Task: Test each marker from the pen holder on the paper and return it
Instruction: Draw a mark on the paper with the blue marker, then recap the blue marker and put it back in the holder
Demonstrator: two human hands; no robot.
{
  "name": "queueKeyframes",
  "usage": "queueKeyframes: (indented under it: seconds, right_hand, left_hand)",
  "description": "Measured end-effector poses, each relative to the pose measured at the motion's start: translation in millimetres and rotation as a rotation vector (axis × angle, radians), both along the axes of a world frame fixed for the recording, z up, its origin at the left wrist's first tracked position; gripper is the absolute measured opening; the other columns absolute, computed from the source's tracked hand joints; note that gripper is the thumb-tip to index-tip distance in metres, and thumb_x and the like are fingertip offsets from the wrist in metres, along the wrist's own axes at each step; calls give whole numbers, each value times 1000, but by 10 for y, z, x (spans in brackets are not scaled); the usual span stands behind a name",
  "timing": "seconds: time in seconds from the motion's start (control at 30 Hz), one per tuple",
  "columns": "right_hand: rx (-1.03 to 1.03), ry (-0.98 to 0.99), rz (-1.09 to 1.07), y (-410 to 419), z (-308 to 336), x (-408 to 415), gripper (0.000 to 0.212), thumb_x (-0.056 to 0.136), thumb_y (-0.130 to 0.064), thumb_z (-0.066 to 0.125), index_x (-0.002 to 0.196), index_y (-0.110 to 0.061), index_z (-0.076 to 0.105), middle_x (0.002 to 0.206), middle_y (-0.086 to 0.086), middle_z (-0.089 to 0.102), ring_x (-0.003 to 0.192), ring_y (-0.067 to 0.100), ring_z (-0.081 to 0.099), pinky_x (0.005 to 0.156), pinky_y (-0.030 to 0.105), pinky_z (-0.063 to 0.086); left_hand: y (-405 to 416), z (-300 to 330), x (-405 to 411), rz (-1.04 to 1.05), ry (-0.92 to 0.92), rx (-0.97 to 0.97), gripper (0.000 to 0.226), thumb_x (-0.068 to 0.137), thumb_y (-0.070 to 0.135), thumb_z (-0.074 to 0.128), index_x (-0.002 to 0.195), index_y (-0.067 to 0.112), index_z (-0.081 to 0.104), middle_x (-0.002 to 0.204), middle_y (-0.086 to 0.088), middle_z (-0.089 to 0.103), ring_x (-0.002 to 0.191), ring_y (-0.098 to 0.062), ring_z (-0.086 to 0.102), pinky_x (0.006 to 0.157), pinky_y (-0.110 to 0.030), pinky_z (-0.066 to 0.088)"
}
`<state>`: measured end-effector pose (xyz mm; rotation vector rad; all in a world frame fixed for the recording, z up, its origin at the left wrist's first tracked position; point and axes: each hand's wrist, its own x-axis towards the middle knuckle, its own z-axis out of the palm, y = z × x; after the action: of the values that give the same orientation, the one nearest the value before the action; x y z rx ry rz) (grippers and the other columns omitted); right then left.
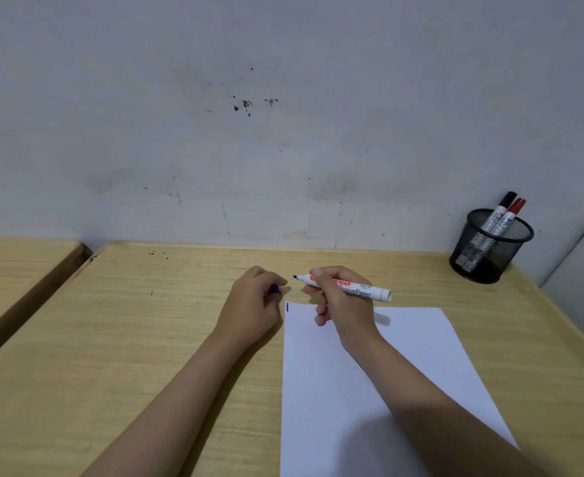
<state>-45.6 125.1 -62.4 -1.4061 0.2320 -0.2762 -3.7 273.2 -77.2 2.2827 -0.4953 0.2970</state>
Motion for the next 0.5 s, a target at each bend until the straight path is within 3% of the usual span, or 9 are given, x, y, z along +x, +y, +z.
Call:
queueKeyframes:
  seconds: [0.1, 0.17, 0.3, 0.43, 0.5]
  right_hand:
    - [-33, -125, -57, 27, 137, -64, 10, 85, -7, 64, 79, -1, 59, 68, 9, 70, 56, 15, 66, 39, 24, 43]
    - [-49, -227, -91, 25, 288, -111, 18, 85, -5, 63, 71, -3, 52, 54, 1, 66, 57, 23, 65, 40, 25, 41]
    - [-59, -348, -105, 28, 550, -228, 26, 79, -14, 58, 58, -11, 44, 45, 3, 63, 48, 32, 51, 41, 25, 38]
    - [-48, -388, -97, 57, 653, -397, 27, 75, -12, 55, 54, -10, 39, 37, -1, 51, 40, 27, 54, 37, 22, 34]
    - [-33, -397, -86, 61, 699, -471, 26, 73, -11, 54, 53, -10, 39, 43, 12, 47, 37, 17, 56, 35, 20, 31]
  left_hand:
    - [34, 150, -59, 80, 188, -386, 14, 79, 4, 66, 86, 15, 71, 86, -2, 70, 75, -10, 64, 67, -17, 51]
    - [48, 290, -146, 40, 325, -652, 12, 80, 4, 67, 85, 14, 71, 82, -3, 71, 74, -13, 66, 66, -24, 53]
    - [60, 481, -334, -84, 391, -850, 17, 79, -1, 66, 85, 13, 72, 81, -4, 72, 83, -18, 65, 81, -30, 54]
    - [38, 655, -532, -149, 436, -947, 20, 80, -4, 63, 82, 14, 72, 77, -1, 73, 82, -18, 67, 79, -23, 57]
    - [26, 752, -650, -186, 433, -935, 19, 79, -3, 64, 82, 14, 72, 78, -2, 74, 83, -19, 66, 80, -25, 56]
